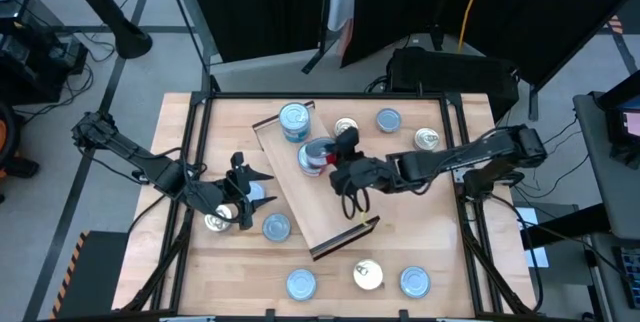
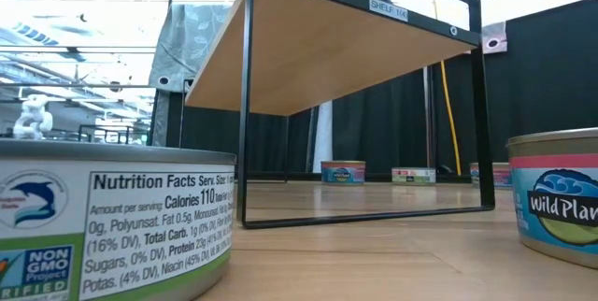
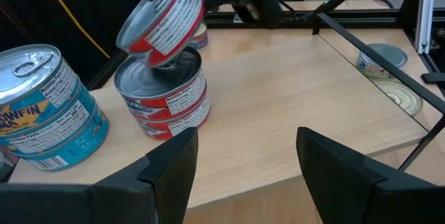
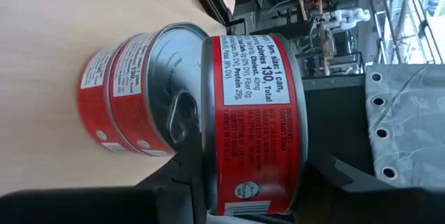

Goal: Stack canned seafood by type on shelf
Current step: Stack the red tuna can on top of the red tuna cans on the shelf

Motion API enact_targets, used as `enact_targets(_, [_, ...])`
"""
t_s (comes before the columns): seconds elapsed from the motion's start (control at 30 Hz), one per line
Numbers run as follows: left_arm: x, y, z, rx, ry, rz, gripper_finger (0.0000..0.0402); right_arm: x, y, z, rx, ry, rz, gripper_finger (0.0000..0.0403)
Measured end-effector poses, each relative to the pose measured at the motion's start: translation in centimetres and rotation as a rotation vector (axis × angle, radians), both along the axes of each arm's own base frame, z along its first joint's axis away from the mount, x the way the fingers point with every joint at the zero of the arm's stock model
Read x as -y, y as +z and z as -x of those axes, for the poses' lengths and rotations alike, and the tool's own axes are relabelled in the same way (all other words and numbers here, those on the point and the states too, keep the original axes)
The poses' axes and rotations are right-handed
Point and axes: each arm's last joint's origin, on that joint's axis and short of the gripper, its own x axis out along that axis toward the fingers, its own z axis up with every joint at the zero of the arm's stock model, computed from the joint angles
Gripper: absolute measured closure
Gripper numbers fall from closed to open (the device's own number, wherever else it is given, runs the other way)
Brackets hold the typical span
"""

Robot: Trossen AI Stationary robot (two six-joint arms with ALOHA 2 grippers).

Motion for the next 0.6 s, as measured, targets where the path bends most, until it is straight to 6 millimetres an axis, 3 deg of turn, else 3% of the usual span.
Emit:
enact_targets(0.33, [0.0, 0.0, 0.0, -0.005, -0.01, -0.021, 0.0157, 0.69, -0.06, -0.21, -0.005, 0.029, -0.022, 0.0261])
enact_targets(0.6, [0.0, 0.01, 0.01, -0.004, -0.009, -0.021, 0.0157, 1.08, -0.1, -0.39, 0.013, 0.074, -0.099, 0.0219])
